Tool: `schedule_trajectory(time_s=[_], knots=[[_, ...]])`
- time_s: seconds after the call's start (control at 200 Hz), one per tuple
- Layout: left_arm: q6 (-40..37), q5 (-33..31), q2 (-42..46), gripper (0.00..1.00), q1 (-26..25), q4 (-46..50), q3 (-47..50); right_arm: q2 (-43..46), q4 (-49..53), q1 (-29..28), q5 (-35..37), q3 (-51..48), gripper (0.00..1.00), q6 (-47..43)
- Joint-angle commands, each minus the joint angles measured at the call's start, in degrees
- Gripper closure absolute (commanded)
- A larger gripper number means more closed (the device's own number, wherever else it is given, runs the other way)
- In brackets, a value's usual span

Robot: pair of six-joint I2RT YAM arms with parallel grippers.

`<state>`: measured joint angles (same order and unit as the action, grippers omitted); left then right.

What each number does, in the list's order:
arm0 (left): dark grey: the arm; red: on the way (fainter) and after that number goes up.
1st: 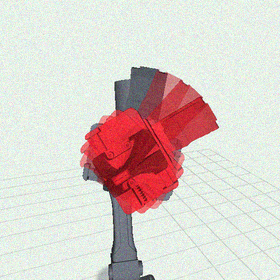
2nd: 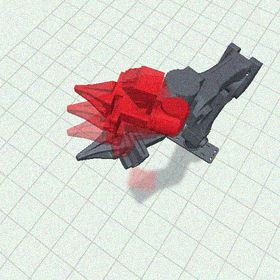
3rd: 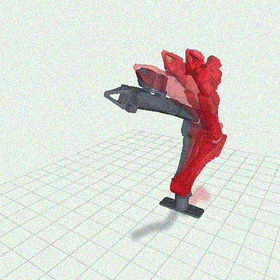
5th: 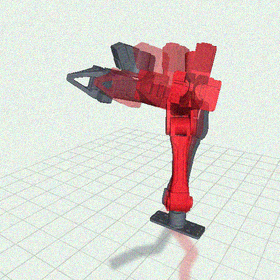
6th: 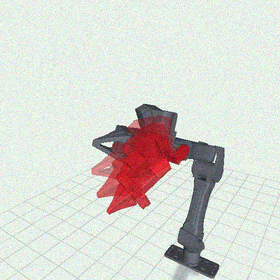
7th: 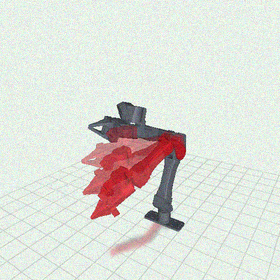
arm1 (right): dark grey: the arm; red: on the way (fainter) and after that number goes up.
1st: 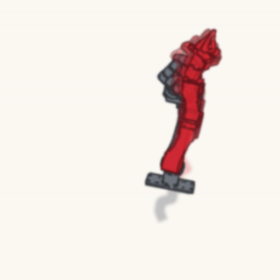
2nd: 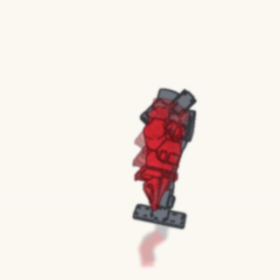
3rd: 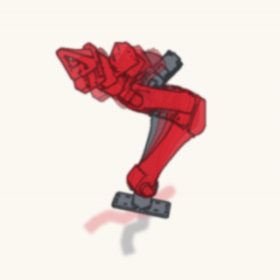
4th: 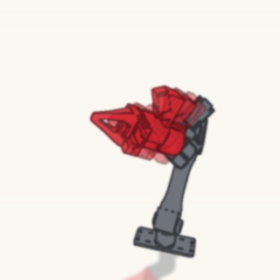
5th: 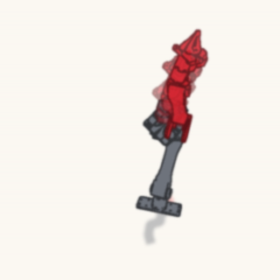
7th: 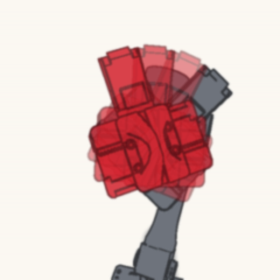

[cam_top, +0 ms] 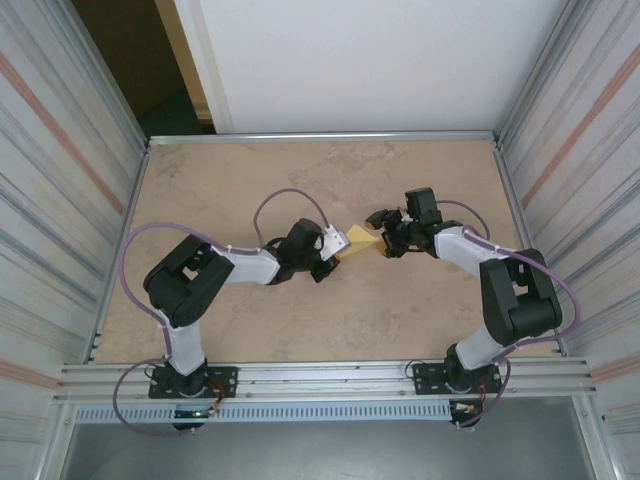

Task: Fold a paper plane with a square sheet of paper (pick it up from the middle)
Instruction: Fold the wing for the fifth time at the center of the table.

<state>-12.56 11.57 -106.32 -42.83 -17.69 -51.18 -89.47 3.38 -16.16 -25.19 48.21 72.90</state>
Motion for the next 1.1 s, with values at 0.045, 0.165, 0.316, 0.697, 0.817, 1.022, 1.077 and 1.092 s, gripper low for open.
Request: schedule_trajectory(time_s=[0.045, 0.165, 0.316, 0.697, 0.817, 1.022, 1.077, 1.092], knots=[[5.3, 7.1, -0.5, 0.95, 1.8, 0.7, -0.7, 1.6, 3.2, 0.4, 2.2, -0.5, 0.38, -3.9], [8.3, 11.4, -1.0, 0.97, 3.2, 2.6, -1.8, 1.5, 3.1, 0.4, 2.3, -1.1, 0.37, -5.2], [13.7, 16.9, -1.5, 0.99, 4.9, 4.6, -3.6, 1.0, 3.2, 0.3, 1.5, -1.1, 0.38, -11.7], [35.7, 26.0, -4.6, 1.0, 7.8, -1.0, -4.4, -2.4, 1.4, -1.8, -1.3, -0.1, 0.33, -27.2], [39.5, 26.0, -4.9, 1.0, 7.8, 0.0, -5.5, -4.7, 1.4, -3.1, -2.8, 1.6, 0.31, -29.1], [45.4, 27.5, -6.6, 1.0, 8.4, 1.1, -7.0, -8.4, 2.0, -4.2, -3.1, 4.2, 0.3, -30.6], [47.0, 28.2, -6.9, 1.0, 8.8, 0.7, -7.1, -9.4, 2.5, -4.5, -3.1, 5.1, 0.29, -31.0], [47.4, 28.4, -6.9, 1.0, 8.9, 0.6, -7.0, -9.6, 2.9, -4.5, -3.1, 5.5, 0.3, -31.1]])
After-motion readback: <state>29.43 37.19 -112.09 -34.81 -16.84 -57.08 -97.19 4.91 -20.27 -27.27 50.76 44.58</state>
